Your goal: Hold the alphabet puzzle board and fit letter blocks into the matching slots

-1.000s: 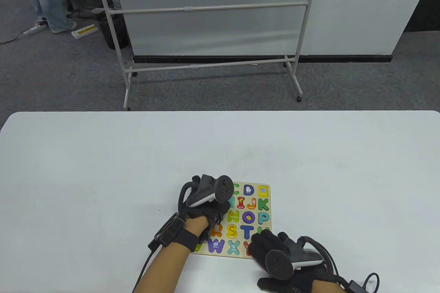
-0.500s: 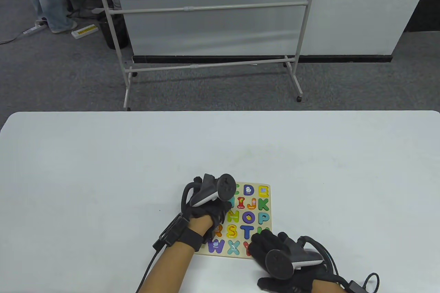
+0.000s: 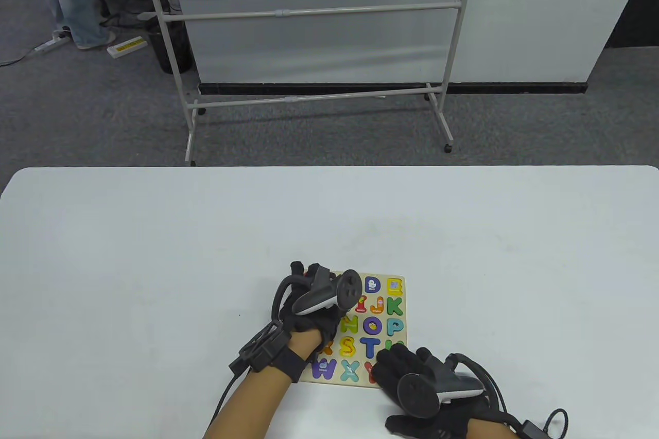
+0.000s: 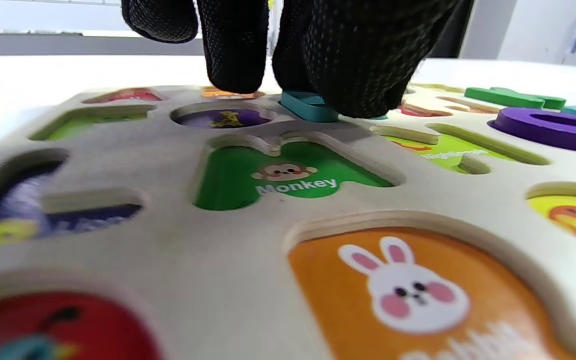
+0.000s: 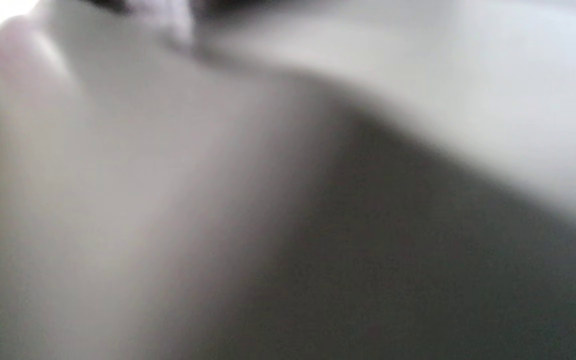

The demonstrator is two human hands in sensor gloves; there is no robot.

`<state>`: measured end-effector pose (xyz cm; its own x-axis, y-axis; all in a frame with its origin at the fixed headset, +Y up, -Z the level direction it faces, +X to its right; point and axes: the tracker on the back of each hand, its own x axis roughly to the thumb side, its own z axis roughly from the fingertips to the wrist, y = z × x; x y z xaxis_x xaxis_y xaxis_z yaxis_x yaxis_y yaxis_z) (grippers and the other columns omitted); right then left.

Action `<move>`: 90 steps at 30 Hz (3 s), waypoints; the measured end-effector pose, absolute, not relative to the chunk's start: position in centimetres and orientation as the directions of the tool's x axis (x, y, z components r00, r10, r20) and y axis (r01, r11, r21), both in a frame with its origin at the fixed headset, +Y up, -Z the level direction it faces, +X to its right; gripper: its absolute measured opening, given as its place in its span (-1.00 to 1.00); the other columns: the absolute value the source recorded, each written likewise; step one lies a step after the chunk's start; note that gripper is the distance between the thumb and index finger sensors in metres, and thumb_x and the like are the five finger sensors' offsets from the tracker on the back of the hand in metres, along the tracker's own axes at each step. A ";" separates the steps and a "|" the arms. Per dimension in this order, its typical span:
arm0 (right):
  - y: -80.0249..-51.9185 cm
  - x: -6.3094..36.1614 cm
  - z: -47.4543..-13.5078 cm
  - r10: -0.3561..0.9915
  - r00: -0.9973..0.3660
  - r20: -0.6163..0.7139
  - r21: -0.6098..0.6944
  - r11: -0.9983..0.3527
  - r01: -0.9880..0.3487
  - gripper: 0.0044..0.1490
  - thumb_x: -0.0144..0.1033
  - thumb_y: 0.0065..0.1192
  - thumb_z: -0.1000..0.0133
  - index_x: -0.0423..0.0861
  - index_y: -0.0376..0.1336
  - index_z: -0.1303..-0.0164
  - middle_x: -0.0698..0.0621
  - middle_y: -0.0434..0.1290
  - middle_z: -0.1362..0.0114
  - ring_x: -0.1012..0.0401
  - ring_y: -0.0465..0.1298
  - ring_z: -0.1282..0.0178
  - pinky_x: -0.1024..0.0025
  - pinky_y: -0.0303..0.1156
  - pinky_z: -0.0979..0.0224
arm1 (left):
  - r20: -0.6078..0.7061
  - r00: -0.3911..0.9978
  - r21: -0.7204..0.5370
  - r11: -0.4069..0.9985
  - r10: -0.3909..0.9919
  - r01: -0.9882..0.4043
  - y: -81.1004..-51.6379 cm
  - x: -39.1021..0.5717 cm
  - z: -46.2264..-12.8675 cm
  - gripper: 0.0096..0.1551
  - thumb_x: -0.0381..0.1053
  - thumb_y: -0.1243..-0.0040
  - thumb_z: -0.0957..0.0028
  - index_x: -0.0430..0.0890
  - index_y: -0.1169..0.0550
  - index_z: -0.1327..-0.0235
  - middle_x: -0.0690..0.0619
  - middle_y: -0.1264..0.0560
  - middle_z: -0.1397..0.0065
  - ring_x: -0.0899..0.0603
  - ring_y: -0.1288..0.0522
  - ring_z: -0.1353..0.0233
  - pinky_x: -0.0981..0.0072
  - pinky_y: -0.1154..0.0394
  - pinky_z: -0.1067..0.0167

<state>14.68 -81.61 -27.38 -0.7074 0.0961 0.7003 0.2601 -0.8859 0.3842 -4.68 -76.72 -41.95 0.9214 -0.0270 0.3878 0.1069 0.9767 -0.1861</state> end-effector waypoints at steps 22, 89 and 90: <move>-81.5 14.6 -27.4 0.090 -0.714 0.695 0.379 -0.889 0.258 0.17 0.47 -0.39 -0.14 0.08 -0.67 -0.62 -0.03 -0.68 -0.71 -0.04 -0.60 -0.73 -0.24 -0.42 -0.62 | 0.426 0.905 -0.072 0.997 0.013 0.020 -72.2 -8.5 -38.1 -0.12 0.20 -0.08 -0.09 -0.11 -0.15 -0.63 -0.28 0.01 -0.69 -0.50 -0.04 -0.66 -0.61 0.16 -0.39; -73.3 21.8 -29.6 0.143 -0.941 0.306 -0.014 -0.988 -0.155 0.12 0.44 -0.22 -0.05 0.06 -0.25 -0.74 -0.17 -0.17 -0.81 -0.19 -0.33 -0.77 -0.37 -0.29 -0.56 | 0.390 0.918 -0.027 0.997 0.073 -0.068 -72.3 -14.6 -28.6 0.03 0.30 -0.07 -0.08 -0.13 -0.01 -0.68 -0.35 0.11 -0.70 -0.59 0.21 -0.64 -0.65 0.28 -0.31; -73.3 21.8 -29.6 0.146 -0.940 0.307 -0.014 -0.987 -0.158 0.12 0.44 -0.22 -0.05 0.06 -0.25 -0.74 -0.17 -0.17 -0.81 -0.19 -0.33 -0.77 -0.37 -0.29 -0.56 | 0.390 0.918 -0.030 0.998 0.065 -0.058 -72.3 -14.6 -28.6 0.03 0.30 -0.07 -0.09 -0.13 -0.01 -0.68 -0.35 0.12 -0.70 -0.59 0.21 -0.65 -0.65 0.28 -0.31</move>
<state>21.82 -73.28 -29.59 -0.9403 0.1460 0.3075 -0.1578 -0.9874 -0.0138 -14.56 -72.32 -28.57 0.9184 0.0650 0.3902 -0.0578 0.9979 -0.0302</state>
